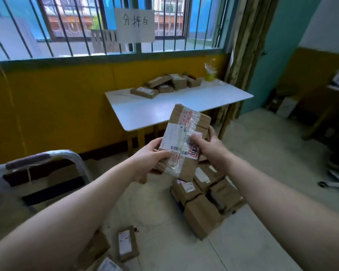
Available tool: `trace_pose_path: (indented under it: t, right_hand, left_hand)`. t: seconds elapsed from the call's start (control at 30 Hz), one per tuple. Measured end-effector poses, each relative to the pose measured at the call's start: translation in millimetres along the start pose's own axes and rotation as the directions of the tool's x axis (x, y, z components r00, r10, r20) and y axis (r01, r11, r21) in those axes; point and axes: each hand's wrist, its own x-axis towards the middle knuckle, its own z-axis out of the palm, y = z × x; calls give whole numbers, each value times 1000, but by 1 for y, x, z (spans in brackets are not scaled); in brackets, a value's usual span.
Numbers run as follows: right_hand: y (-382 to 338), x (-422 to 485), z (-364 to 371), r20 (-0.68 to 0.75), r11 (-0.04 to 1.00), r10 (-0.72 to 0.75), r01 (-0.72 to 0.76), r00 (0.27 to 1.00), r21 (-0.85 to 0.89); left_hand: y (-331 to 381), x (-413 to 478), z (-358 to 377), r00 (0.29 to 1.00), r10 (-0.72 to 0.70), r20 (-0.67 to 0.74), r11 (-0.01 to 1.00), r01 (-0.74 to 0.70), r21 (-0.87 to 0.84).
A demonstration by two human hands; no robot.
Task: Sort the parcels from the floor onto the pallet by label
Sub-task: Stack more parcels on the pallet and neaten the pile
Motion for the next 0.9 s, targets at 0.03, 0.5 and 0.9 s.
trace_pose_path:
  t: [0.03, 0.5, 0.9]
  right_hand:
    - [1, -6, -24, -13, 1000, 1, -2, 1000, -20]
    - [22, -45, -274, -114, 997, 31, -38, 993, -66]
    - [52, 106, -329, -2, 810, -144, 117, 990, -575]
  left_hand:
    - [9, 7, 22, 1000, 22, 1, 1000, -22, -7]
    - [86, 89, 283, 999, 5, 42, 998, -2, -66]
    - [91, 263, 294, 991, -120, 54, 993, 120, 0]
